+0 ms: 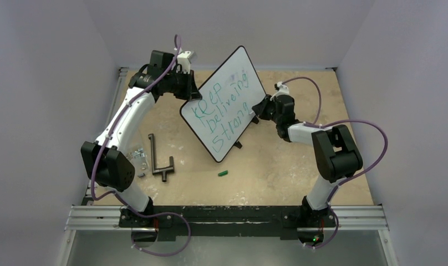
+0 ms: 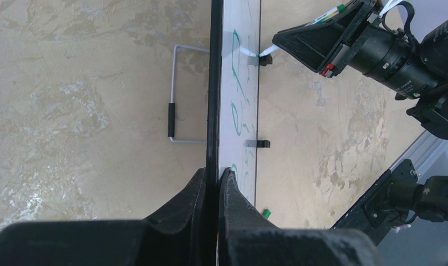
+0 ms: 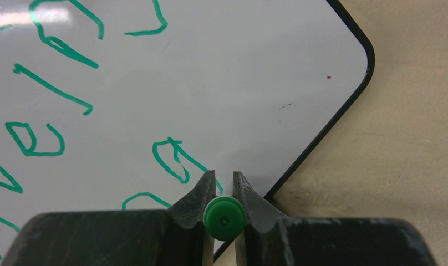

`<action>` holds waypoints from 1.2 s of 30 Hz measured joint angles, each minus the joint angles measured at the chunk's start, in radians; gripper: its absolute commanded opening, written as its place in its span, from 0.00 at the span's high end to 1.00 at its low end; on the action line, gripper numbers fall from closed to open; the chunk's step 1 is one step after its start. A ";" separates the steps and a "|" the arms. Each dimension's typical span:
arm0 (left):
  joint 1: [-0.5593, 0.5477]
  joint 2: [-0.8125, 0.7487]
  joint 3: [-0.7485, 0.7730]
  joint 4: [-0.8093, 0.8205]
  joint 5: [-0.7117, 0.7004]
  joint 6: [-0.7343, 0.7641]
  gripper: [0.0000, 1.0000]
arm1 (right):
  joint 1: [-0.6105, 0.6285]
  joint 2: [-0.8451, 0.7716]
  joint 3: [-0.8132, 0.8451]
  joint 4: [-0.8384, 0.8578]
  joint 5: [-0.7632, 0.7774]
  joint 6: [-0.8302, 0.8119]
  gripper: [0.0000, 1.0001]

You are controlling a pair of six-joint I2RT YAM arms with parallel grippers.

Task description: Write a sentence on the whiteboard

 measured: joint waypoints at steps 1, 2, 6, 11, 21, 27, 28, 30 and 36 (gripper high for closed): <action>0.000 -0.001 0.000 -0.001 0.000 0.000 1.00 | 0.001 0.001 -0.005 -0.001 0.000 0.000 1.00; 0.000 -0.002 0.000 -0.001 -0.002 0.002 1.00 | 0.002 0.005 -0.009 0.000 0.000 0.000 1.00; 0.000 -0.007 0.000 -0.002 -0.008 0.006 1.00 | 0.006 0.016 -0.018 -0.002 0.000 0.000 1.00; 0.000 -0.008 0.000 -0.003 -0.009 0.007 1.00 | 0.011 0.016 -0.019 0.000 0.000 0.000 1.00; 0.000 -0.016 0.000 -0.004 -0.023 0.013 1.00 | 0.041 0.016 -0.019 0.001 -0.022 0.009 1.00; 0.000 -0.018 0.000 -0.004 -0.024 0.015 1.00 | 0.046 0.015 -0.014 -0.006 -0.023 0.012 1.00; 0.000 -0.018 0.000 -0.004 -0.024 0.015 1.00 | 0.046 0.014 -0.011 -0.010 -0.023 0.012 1.00; 0.000 -0.018 0.000 -0.004 -0.025 0.015 1.00 | 0.048 0.010 -0.003 -0.013 -0.023 0.013 1.00; 0.000 -0.018 0.000 -0.004 -0.024 0.015 1.00 | 0.055 -0.014 0.029 -0.016 -0.023 0.013 1.00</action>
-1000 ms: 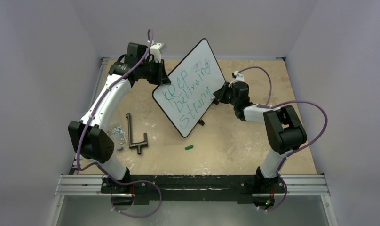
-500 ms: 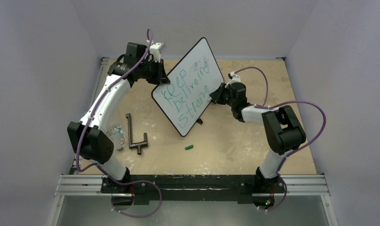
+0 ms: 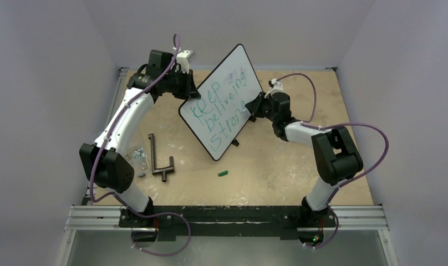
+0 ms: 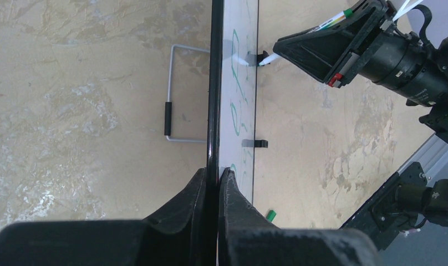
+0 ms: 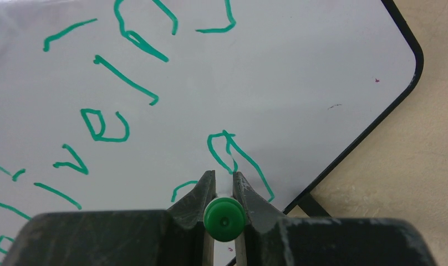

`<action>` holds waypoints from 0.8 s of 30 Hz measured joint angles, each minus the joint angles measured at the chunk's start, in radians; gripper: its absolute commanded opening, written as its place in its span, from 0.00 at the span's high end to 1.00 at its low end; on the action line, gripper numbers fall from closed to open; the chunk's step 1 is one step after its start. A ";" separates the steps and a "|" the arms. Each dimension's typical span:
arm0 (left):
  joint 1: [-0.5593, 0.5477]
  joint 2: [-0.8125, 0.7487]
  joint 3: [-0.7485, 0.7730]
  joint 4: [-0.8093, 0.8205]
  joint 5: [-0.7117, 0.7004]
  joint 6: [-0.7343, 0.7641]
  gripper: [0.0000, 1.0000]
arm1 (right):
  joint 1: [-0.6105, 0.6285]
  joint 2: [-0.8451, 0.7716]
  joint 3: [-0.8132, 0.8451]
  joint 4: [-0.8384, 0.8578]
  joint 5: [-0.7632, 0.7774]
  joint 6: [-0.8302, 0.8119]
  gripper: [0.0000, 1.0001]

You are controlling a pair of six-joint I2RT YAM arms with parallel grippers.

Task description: Write a sentence on the whiteboard

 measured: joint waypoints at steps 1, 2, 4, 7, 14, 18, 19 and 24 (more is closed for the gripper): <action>0.000 0.000 0.000 0.000 0.000 0.000 1.00 | 0.002 -0.007 0.002 0.000 0.000 0.000 1.00; 0.000 0.000 0.000 0.000 0.000 0.000 1.00 | 0.002 -0.012 0.003 0.000 0.000 0.000 1.00; 0.000 0.000 0.000 0.000 0.000 0.000 1.00 | 0.002 -0.028 0.003 -0.008 0.001 -0.002 1.00; 0.000 0.000 0.000 0.000 0.000 0.000 1.00 | 0.002 -0.061 0.002 -0.029 0.000 -0.007 1.00; 0.000 0.000 0.000 0.000 0.000 0.000 1.00 | 0.002 -0.190 0.002 -0.078 0.005 -0.029 1.00; 0.000 0.001 0.000 0.000 -0.004 0.000 1.00 | 0.002 -0.259 -0.002 -0.103 0.006 -0.042 1.00; 0.000 0.002 0.000 0.000 -0.005 0.000 1.00 | 0.002 -0.272 -0.005 -0.107 0.006 -0.043 1.00; 0.000 0.013 0.000 0.010 -0.010 0.000 1.00 | 0.002 -0.330 -0.043 -0.122 0.012 -0.050 1.00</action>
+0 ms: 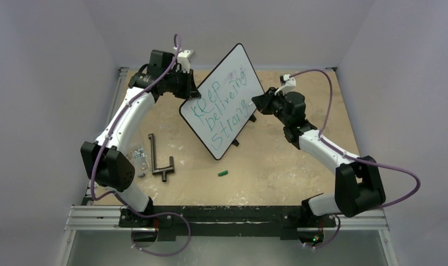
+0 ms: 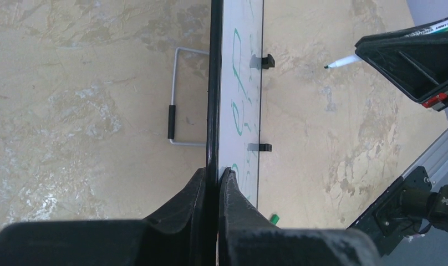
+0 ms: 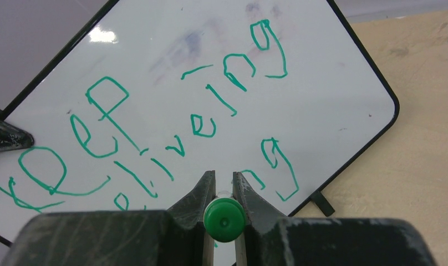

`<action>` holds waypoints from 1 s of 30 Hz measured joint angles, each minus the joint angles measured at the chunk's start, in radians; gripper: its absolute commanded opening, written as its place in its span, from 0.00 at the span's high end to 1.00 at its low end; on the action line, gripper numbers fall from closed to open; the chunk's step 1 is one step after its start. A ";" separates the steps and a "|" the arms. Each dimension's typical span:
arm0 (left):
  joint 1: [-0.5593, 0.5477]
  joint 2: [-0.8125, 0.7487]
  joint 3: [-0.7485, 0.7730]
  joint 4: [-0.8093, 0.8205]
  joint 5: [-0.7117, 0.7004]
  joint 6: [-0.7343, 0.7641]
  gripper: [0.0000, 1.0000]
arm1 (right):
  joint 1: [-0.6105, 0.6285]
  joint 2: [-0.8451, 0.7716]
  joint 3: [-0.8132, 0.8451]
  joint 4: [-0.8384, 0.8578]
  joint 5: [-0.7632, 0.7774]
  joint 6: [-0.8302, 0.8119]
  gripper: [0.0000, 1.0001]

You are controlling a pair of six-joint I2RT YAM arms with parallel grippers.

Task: Write a sentence on the whiteboard
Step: Write a sentence on the whiteboard, then put down the whiteboard on the whiteboard stand.

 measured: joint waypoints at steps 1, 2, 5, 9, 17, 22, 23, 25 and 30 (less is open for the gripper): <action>0.000 0.003 0.000 0.004 -0.002 0.000 1.00 | 0.000 -0.007 -0.010 -0.003 0.001 0.000 1.00; 0.000 0.005 0.000 0.006 -0.005 0.000 1.00 | 0.000 -0.014 -0.020 -0.005 0.001 0.000 1.00; 0.000 0.011 -0.001 0.015 -0.012 0.003 1.00 | 0.000 -0.038 -0.054 -0.010 0.002 0.000 1.00; 0.000 0.015 -0.010 0.033 -0.017 0.010 1.00 | 0.000 -0.068 -0.098 -0.013 0.001 0.001 1.00; 0.000 0.021 -0.009 0.036 -0.019 0.025 1.00 | 0.000 -0.114 -0.167 -0.011 0.001 0.008 1.00; 0.002 0.021 -0.013 0.037 -0.019 0.029 1.00 | 0.000 -0.117 -0.186 0.006 0.000 0.015 1.00; 0.003 0.021 -0.017 0.040 -0.019 0.029 1.00 | 0.000 -0.117 -0.190 0.011 0.000 0.016 1.00; 0.009 0.021 -0.025 0.044 -0.015 0.029 1.00 | 0.000 -0.117 -0.197 0.016 0.000 0.019 1.00; 0.028 0.020 -0.053 0.066 0.004 0.024 0.94 | 0.000 -0.130 -0.216 0.018 0.000 0.020 1.00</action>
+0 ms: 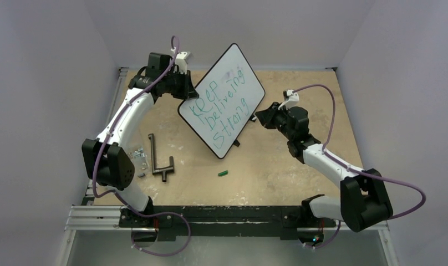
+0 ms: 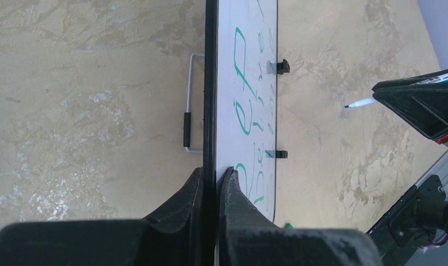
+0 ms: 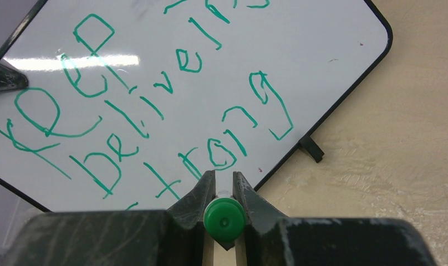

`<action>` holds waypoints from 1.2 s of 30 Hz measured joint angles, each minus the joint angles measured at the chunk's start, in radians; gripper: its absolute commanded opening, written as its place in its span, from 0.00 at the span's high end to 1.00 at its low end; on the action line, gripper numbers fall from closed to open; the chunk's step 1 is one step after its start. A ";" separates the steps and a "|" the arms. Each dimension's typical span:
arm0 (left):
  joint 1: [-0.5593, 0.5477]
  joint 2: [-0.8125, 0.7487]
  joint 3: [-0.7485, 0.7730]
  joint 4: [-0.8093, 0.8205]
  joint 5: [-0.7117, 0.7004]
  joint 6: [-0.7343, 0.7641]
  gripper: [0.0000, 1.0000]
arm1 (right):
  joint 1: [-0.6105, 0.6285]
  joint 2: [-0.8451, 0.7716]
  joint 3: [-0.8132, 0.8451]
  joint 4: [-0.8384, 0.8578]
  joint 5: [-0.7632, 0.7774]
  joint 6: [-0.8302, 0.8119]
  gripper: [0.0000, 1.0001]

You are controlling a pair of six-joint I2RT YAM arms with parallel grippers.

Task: Write a sentence on the whiteboard
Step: Put down the whiteboard on the whiteboard stand.

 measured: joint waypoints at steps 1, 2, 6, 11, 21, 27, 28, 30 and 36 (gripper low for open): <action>0.003 -0.002 -0.012 0.010 0.003 -0.003 0.92 | 0.000 -0.005 -0.002 0.001 0.000 0.000 1.00; 0.006 -0.002 -0.017 0.013 0.004 -0.007 0.90 | 0.000 -0.008 -0.002 0.002 0.000 0.000 1.00; 0.014 0.001 -0.046 0.024 -0.023 -0.007 0.85 | 0.000 -0.015 -0.003 0.011 0.000 0.000 1.00; 0.032 0.015 -0.084 0.015 -0.064 -0.006 0.83 | 0.000 -0.016 -0.010 0.017 0.000 0.001 1.00; 0.048 0.007 -0.136 0.051 -0.064 -0.005 0.83 | 0.000 -0.016 -0.011 0.017 0.000 0.005 1.00; 0.048 0.002 -0.145 0.064 -0.066 0.000 0.81 | 0.000 -0.014 -0.011 0.017 0.000 0.005 1.00; 0.048 0.000 -0.147 0.065 -0.066 0.000 0.80 | 0.000 -0.013 -0.011 0.018 0.000 0.005 1.00; 0.048 -0.002 -0.150 0.069 -0.067 0.000 0.76 | 0.000 -0.008 -0.011 0.020 0.000 0.005 1.00; 0.039 -0.002 -0.167 0.074 -0.122 0.033 0.68 | 0.000 -0.005 -0.011 0.021 0.000 0.004 1.00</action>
